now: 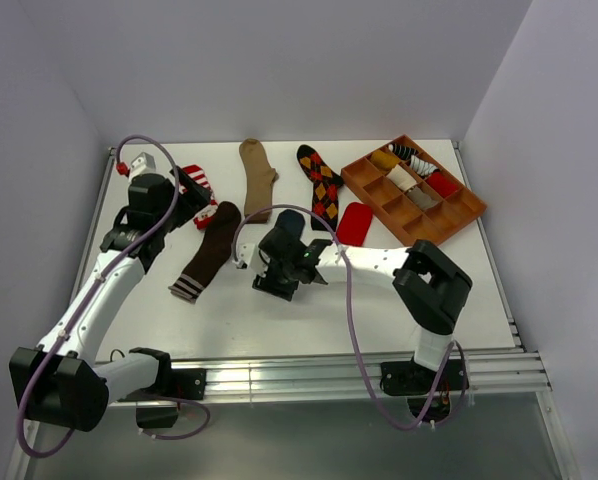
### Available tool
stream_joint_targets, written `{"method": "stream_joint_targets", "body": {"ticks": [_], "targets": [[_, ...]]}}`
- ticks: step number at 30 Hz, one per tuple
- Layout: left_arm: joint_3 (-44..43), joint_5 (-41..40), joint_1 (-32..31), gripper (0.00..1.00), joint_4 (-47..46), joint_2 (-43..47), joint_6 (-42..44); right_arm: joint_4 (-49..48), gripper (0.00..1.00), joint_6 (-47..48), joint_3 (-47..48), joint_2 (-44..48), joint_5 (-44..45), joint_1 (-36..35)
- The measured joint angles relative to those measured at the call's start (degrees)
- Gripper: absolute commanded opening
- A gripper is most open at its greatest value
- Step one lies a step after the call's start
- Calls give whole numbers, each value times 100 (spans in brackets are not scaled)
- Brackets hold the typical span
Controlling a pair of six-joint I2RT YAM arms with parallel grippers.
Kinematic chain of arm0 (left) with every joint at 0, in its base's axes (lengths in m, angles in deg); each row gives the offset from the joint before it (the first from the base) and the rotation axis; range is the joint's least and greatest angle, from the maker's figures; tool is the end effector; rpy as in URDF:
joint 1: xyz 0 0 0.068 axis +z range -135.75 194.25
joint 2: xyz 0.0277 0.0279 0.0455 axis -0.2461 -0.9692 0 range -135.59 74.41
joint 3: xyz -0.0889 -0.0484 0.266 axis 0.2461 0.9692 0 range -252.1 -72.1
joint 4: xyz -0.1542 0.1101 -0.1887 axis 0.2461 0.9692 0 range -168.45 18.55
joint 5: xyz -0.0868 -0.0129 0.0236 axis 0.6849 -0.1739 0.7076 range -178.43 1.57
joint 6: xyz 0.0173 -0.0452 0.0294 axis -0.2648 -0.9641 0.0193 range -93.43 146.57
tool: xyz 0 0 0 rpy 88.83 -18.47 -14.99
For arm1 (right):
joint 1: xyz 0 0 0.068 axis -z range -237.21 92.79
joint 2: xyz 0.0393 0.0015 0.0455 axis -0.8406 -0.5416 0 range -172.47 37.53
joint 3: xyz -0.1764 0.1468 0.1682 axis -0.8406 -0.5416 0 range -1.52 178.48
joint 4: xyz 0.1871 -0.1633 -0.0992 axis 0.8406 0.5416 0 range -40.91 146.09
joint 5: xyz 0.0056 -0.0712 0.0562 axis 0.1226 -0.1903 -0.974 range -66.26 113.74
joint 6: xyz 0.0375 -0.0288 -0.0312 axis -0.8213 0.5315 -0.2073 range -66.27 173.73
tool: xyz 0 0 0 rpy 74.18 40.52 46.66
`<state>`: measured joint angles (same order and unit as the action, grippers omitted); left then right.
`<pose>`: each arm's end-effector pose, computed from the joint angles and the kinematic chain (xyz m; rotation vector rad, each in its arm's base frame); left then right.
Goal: Roll the socks
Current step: Roll the sock at the center of the board.
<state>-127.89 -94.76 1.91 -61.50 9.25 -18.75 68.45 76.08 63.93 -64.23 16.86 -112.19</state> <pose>0.2581 -0.0521 0.3321 -0.6545 1.9606 -0.5185 0.2132 0.3126 0.1898 -1.6458 1.9803 0.3718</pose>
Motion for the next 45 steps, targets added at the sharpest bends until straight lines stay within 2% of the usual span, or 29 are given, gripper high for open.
{"method": "stream_joint_targets", "body": {"ticks": [15,24,27,28,29,31,37,45], "targets": [[481,358,15,84,-542,-17,2,-131,56,-68,11,-420,50,-142],[903,463,-2,83,-938,-22,26,-240,45,-72,11,-435,142,-127],[1047,446,-85,82,-1040,-28,42,-251,33,-83,11,-435,101,-72],[1084,431,-133,82,-1049,-31,46,-251,26,-94,11,-435,59,-46],[1132,387,-216,82,-1060,-37,48,-254,25,-96,11,-435,11,-15],[1220,323,-382,81,-1088,-57,46,-260,20,-122,11,-435,-125,72],[1576,125,-887,77,-1298,-151,46,-79,17,-181,37,-435,-942,621],[2131,96,-1440,69,-1825,-232,66,925,15,-96,575,-498,-2323,1427]]}}
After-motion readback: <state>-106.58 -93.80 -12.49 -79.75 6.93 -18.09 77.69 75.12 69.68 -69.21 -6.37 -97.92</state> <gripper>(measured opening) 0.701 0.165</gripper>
